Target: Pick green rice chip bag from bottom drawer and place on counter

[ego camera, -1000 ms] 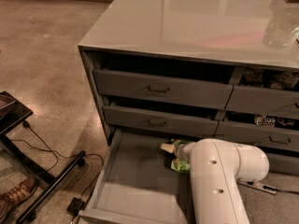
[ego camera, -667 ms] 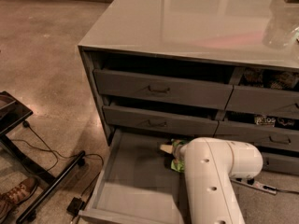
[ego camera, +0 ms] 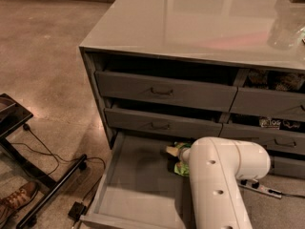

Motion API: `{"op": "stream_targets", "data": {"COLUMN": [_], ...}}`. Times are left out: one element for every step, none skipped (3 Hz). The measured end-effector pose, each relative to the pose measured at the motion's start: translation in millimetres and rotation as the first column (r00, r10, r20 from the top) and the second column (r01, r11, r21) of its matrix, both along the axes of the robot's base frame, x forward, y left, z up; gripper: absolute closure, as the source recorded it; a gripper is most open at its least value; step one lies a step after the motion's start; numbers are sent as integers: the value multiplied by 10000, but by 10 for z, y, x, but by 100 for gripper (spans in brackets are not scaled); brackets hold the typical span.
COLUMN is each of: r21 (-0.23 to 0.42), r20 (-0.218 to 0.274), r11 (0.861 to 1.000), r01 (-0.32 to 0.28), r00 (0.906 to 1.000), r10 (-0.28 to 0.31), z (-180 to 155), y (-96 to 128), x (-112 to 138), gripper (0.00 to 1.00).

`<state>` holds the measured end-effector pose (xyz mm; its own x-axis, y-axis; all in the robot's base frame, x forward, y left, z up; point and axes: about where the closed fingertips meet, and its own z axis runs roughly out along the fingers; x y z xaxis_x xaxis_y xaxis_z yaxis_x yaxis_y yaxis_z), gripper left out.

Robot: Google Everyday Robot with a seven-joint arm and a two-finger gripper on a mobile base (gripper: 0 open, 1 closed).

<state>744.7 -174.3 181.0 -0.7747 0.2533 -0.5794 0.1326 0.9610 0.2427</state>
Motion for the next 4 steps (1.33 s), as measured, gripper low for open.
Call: {"op": "stream_targets", "data": {"r21": [-212,-151,-34,35], "r20": [714,711,657,636], "r11": [9979,9984,9994,9997], "r01": [605,544,337,229], "r00": [9957,9961,9973,9977], "r10": [-588,-531,-334,-230], "z": [276,195,38,-47], "y": [-199,-167,-73,-22], "x": [-20,-20,49,92], "gripper": [0,0,0,0]}}
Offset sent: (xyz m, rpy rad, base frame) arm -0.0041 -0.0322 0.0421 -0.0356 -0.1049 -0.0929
